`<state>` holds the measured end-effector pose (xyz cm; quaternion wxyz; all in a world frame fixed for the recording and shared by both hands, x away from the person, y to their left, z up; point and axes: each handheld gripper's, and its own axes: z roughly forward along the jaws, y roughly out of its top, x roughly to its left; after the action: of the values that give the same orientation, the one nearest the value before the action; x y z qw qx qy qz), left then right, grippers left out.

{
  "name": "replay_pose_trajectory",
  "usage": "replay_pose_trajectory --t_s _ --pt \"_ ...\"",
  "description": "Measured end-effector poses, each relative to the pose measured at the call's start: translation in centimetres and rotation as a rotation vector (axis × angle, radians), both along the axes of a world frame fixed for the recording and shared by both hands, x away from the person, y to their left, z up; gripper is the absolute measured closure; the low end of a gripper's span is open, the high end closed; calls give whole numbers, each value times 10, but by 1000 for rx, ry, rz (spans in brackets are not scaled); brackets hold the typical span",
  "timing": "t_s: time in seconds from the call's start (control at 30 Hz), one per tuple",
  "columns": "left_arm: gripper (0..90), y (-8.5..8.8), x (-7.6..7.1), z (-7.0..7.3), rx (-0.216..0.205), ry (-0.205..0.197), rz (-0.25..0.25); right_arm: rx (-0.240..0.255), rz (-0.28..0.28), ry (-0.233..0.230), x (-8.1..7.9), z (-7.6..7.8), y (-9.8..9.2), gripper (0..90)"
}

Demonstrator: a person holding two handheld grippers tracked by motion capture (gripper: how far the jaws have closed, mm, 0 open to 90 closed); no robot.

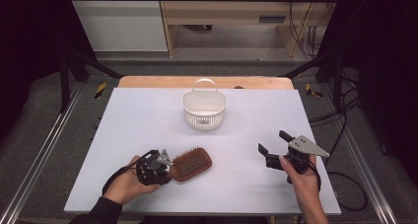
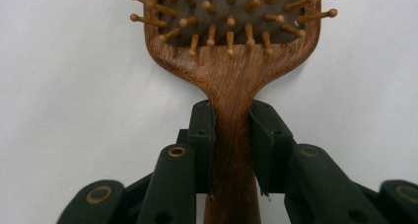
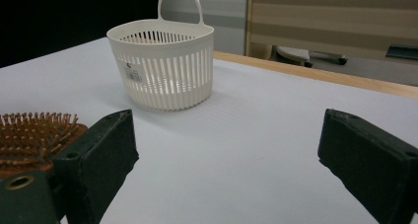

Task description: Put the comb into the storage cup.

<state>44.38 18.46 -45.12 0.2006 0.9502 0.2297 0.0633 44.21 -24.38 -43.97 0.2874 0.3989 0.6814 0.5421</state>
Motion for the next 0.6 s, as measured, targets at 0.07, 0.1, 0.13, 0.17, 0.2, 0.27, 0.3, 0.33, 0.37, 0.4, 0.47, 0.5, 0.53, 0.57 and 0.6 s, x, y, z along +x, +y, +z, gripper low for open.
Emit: replay_pose_trajectory --t_s 0.07,0.1,0.13,0.17,0.2,0.27,0.3,0.33,0.37,0.4,0.47,0.5,0.53,0.57,0.6 --pt "720 1 -3 0 -20 -26 13 -3 3 -1 0 0 0 79" --pt "720 2 -4 0 -37 -41 21 -5 5 -3 0 0 0 79" --pt "720 2 -5 0 -55 -55 29 -2 6 -2 0 0 1 79" --pt "720 3 -6 0 -71 -72 36 -2 7 -2 0 0 1 79" --pt "720 2 -7 2 -74 -93 35 -1 7 -1 0 0 1 79" --pt "720 2 -9 5 -74 -135 35 3 12 3 -1 0 2 78" --pt "720 2 -9 6 -83 -152 48 4 15 5 -1 0 2 77" --pt "720 4 -9 7 -90 -164 63 7 16 8 -1 0 3 76" --pt "720 5 -9 7 -94 -177 76 12 20 11 -1 -1 4 75" --pt "720 7 -9 7 -97 -188 88 18 22 13 -1 -1 4 75" --pt "720 9 -10 6 -117 -209 107 24 29 14 -1 -1 6 75" --pt "720 10 -11 6 -124 -219 110 22 33 14 -1 -1 7 75" --pt "720 11 -11 7 -129 -229 112 21 36 13 -1 -1 8 75" --pt "720 11 -12 7 -135 -239 116 20 38 14 -1 -1 9 75" --pt "720 10 -13 6 -140 -249 119 24 41 15 -1 -1 11 75"
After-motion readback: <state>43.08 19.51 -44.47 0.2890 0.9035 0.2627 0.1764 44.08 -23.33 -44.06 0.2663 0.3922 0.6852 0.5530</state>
